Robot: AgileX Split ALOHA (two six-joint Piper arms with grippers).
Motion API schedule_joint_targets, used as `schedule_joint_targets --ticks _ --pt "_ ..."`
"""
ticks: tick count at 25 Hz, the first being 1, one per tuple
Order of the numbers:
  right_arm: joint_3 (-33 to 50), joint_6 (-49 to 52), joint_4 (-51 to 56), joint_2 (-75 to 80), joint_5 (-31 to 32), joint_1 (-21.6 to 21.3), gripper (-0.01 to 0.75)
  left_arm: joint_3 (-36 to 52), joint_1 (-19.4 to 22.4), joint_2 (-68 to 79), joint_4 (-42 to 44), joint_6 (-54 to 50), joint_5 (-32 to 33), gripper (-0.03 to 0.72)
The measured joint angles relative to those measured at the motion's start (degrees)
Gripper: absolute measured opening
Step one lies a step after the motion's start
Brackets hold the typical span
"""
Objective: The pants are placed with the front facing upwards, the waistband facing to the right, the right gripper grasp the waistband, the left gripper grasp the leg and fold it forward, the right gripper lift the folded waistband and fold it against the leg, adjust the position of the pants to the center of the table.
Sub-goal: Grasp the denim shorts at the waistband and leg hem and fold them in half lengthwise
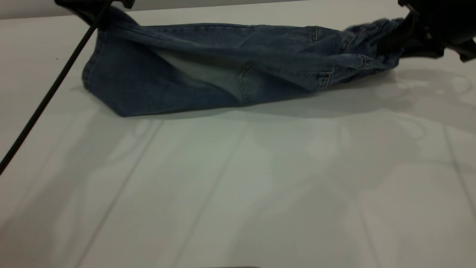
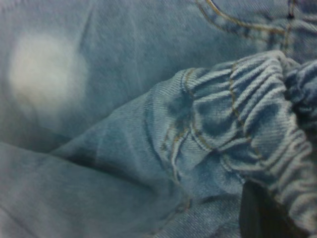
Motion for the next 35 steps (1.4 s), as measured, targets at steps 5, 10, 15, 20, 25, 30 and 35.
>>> schedule_joint_targets --ticks 5,10,15,20,25,30,35 --pt "-3.32 3.45 -0.63 0.06 0.51 0.05 0.043 -3.86 0.0 2.59 0.48 0.06 -0.8 0.05" --pt "-6.56 5.86 -1.26 1.69 1.19 1.0 0.043 -6.3 0.0 4.07 0.64 0.06 -2.24 0.05" --pt "-11.15 7.76 -1.54 6.53 1.77 1.28 0.043 -8.19 0.0 6.41 0.87 0.06 -2.99 0.05" --pt "-16.71 10.72 -3.04 9.52 2.13 1.28 0.043 -12.76 0.0 10.14 0.88 0.18 -2.75 0.05" --pt "-21.31 15.28 -3.7 11.7 2.21 1.28 0.043 -18.07 0.05 14.49 0.94 1.59 -1.59 0.05" --pt "-23.54 18.13 -3.87 13.3 -0.62 1.28 0.043 -22.13 0.66 17.39 1.38 2.4 -1.35 0.05" --pt "-24.26 18.26 -3.87 14.63 -2.1 1.28 0.061 -23.59 1.3 18.04 2.2 2.57 -1.25 0.05"
